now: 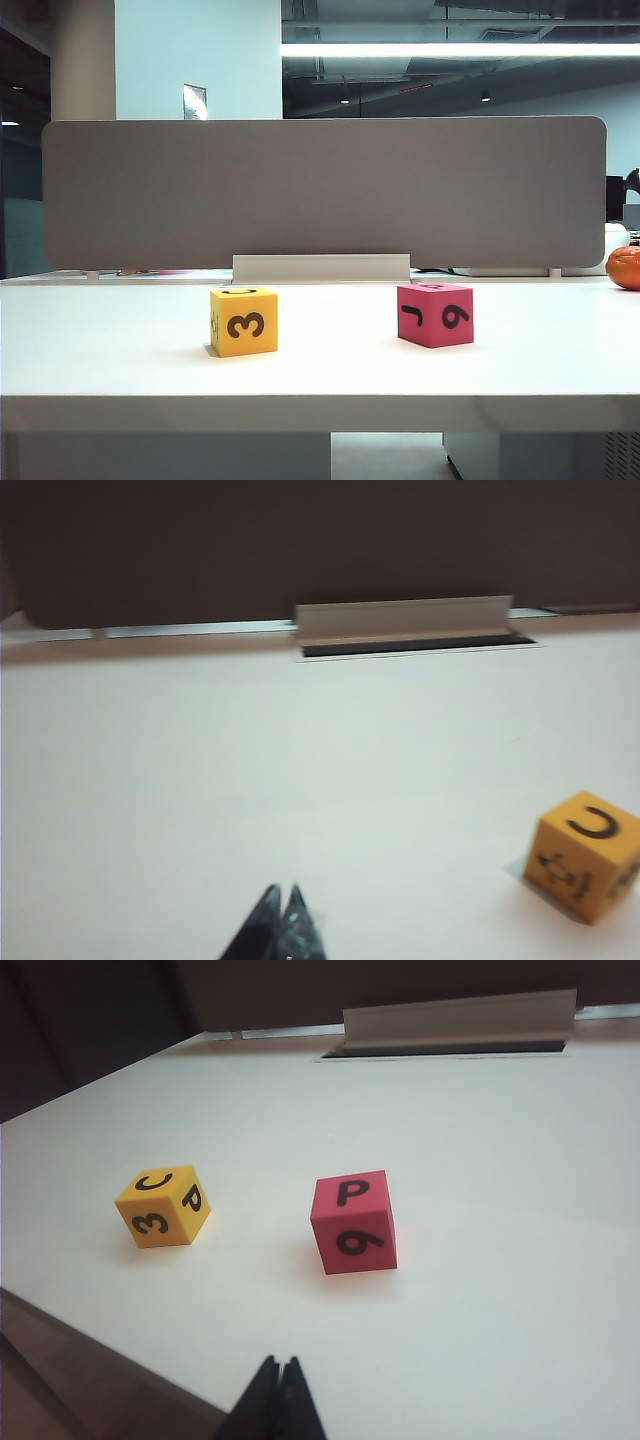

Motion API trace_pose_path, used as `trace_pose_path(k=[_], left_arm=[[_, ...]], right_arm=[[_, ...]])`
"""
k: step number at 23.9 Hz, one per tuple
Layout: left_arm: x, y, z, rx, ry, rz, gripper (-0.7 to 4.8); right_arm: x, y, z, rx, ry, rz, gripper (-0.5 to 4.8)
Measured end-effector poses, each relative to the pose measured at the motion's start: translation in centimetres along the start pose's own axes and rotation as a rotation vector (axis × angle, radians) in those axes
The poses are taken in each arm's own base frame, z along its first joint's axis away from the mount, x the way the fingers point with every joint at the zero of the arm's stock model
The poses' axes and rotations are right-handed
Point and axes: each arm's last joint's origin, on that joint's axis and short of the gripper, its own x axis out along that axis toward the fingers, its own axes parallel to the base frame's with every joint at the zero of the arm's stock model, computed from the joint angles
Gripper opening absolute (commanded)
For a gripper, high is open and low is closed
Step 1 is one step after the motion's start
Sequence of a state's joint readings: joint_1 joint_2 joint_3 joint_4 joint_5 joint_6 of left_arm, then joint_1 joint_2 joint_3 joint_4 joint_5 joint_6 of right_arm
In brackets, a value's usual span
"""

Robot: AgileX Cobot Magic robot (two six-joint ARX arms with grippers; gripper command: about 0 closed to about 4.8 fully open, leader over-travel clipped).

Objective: Stack one letter block on top of another letter block.

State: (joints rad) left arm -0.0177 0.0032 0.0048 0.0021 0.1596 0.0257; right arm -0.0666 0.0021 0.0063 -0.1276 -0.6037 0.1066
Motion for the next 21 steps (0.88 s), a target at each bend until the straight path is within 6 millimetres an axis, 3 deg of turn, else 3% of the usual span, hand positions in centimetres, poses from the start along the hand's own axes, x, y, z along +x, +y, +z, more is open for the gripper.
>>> trace_pose_path(k=[6,14,21], left_arm=[[-0.1,-0.2,1.0,-0.078,-0.063,-0.085,-0.05],[-0.3,-0.2,5.1,-0.083,-0.122,-0.089,-0.06],[3.6,0.2,8.6,-0.12,0.048,-0.225,-0.06]], right_arm=[[0.0,0.0,0.0,0.0,0.0,-0.001,-0.05],[0.0,0.0,0.0,0.0,0.0,0.0,-0.05],[0.0,0.0,0.0,0.0,0.0,0.0,-0.05]])
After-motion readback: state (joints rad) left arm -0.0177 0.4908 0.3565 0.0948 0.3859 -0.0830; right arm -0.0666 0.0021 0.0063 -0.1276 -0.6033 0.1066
